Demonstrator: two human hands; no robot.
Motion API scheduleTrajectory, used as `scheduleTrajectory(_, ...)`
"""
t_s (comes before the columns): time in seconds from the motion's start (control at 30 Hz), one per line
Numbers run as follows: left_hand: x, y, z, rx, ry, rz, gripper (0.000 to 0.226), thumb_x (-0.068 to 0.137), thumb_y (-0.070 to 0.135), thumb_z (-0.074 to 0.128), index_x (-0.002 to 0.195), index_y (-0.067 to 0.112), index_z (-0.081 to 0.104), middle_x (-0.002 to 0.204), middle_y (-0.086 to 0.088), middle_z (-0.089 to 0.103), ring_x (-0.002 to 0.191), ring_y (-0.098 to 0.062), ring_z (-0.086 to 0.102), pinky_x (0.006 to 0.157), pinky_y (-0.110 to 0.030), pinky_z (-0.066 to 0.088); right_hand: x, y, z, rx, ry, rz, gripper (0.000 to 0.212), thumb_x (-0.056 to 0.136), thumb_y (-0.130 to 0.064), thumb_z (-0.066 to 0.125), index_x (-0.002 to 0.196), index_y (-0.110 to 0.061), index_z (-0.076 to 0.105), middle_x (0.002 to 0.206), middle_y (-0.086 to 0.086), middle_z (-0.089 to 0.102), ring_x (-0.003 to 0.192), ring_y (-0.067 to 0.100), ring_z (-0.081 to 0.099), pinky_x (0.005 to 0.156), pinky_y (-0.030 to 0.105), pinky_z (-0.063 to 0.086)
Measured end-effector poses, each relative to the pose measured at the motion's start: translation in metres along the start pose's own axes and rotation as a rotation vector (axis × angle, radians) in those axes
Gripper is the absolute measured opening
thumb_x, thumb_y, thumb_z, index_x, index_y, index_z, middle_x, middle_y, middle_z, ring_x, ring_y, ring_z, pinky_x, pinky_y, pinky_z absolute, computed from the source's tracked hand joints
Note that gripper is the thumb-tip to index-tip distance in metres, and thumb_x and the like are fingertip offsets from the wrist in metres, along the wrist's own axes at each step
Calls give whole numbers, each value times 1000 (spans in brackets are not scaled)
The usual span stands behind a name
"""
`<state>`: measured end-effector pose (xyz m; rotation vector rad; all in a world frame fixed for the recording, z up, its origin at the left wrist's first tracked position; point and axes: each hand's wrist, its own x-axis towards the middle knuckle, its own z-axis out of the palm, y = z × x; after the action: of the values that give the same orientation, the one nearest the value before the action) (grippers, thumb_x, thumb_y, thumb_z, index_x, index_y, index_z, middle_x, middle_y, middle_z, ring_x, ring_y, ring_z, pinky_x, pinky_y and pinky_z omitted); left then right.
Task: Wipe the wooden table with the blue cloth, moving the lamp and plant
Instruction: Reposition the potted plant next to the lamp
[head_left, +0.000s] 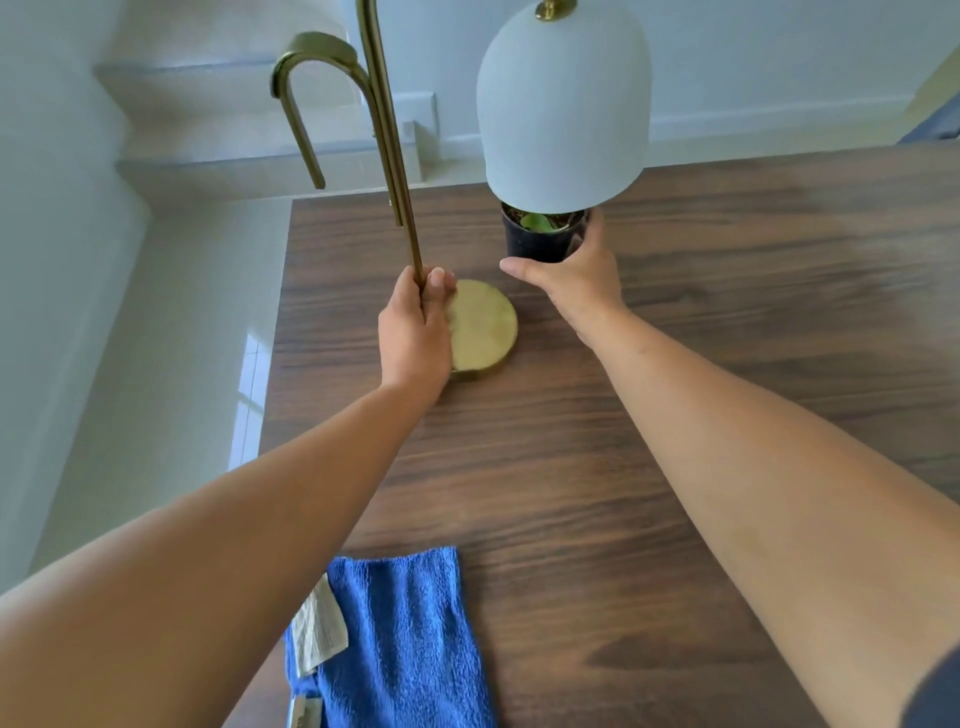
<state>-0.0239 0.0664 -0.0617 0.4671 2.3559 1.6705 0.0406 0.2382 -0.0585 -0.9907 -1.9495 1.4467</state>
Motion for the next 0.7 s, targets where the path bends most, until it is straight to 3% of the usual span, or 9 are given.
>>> scheduleTrajectory(0.13, 1, -3, 7, -1, 63, -2, 31, 107, 31, 39, 97, 12, 62, 94, 8, 68, 78, 15, 54, 69, -1, 38, 7, 1, 10, 58, 71, -10, 99, 53, -32, 96, 137, -25, 45, 130, -12, 59, 118, 5, 56, 101, 22, 46)
scheduleTrajectory(0.27, -1, -3, 9, -23, 71, 11, 29, 107, 27, 40, 96, 10, 61, 92, 6, 68, 76, 14, 54, 69, 0, 37, 5, 2, 10, 28, 135, -27, 87, 57, -31, 93, 133, -24, 50, 121, -13, 61, 113, 7, 59, 90, 16, 46)
scheduleTrajectory(0.37, -6, 1, 10, -40, 56, 8, 28, 107, 25, 41, 96, 9, 61, 89, 5, 67, 72, 14, 53, 68, -1, 39, -10, 6, -1, 17, 156, -51, 85, 59, -32, 93, 132, -24, 50, 117, -16, 59, 111, 4, 58, 85, 9, 45)
scheduleTrajectory(0.53, -22, 8, 20, -83, 43, -12, 25, 106, 25, 41, 91, 15, 58, 91, -7, 68, 66, 7, 53, 62, -6, 42, -42, 18, -35, 13, 176, -53, 85, 61, -33, 93, 134, -27, 49, 117, -22, 59, 108, -2, 57, 92, 14, 49)
scheduleTrajectory(0.7, -49, 16, 35, -98, 3, -13, 24, 106, 25, 42, 90, 17, 58, 84, -1, 65, 66, -1, 52, 59, -9, 42, -69, 30, -76, -11, 222, -23, 88, 61, -33, 93, 136, -29, 48, 116, -24, 58, 107, -6, 56, 89, 9, 45)
